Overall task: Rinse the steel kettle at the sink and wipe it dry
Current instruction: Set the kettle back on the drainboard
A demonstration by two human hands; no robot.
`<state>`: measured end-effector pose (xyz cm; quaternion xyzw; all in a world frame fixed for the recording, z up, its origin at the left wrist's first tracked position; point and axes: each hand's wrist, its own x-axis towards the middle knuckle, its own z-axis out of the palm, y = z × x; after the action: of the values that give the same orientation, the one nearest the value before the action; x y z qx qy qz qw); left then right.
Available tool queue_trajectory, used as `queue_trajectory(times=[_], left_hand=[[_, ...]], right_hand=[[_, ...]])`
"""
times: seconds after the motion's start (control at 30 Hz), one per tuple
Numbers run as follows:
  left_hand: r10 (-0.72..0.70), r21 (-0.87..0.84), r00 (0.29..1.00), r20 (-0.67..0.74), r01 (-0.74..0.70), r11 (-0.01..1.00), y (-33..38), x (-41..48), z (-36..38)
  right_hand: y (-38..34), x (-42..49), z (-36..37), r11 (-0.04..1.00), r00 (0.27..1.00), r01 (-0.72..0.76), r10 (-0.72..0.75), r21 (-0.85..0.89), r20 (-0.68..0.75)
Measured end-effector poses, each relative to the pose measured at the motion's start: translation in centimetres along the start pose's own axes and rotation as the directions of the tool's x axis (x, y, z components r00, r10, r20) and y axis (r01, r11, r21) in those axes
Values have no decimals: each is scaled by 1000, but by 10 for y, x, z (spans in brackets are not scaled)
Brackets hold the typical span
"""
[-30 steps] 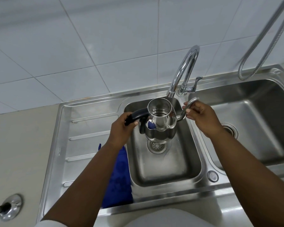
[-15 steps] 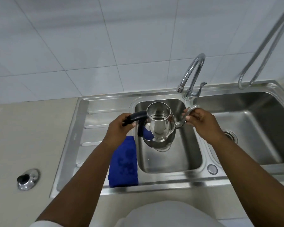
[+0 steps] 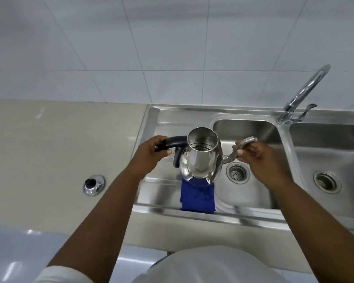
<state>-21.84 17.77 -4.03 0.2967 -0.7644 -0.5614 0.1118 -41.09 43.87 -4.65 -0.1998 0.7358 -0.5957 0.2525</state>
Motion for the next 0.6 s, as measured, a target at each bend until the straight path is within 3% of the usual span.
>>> queue_trajectory(times=[0.27,0.6], left_hand=[[-27,-13,1000,6,27,1000,-31,-9,-77],[-61,-78,998,29,63,995,-65,-4,-113]], right_hand=[[5,-8,81,995,999,27,-24,-93,30],[5,-15,131,973,999,41,-40,-229,9]])
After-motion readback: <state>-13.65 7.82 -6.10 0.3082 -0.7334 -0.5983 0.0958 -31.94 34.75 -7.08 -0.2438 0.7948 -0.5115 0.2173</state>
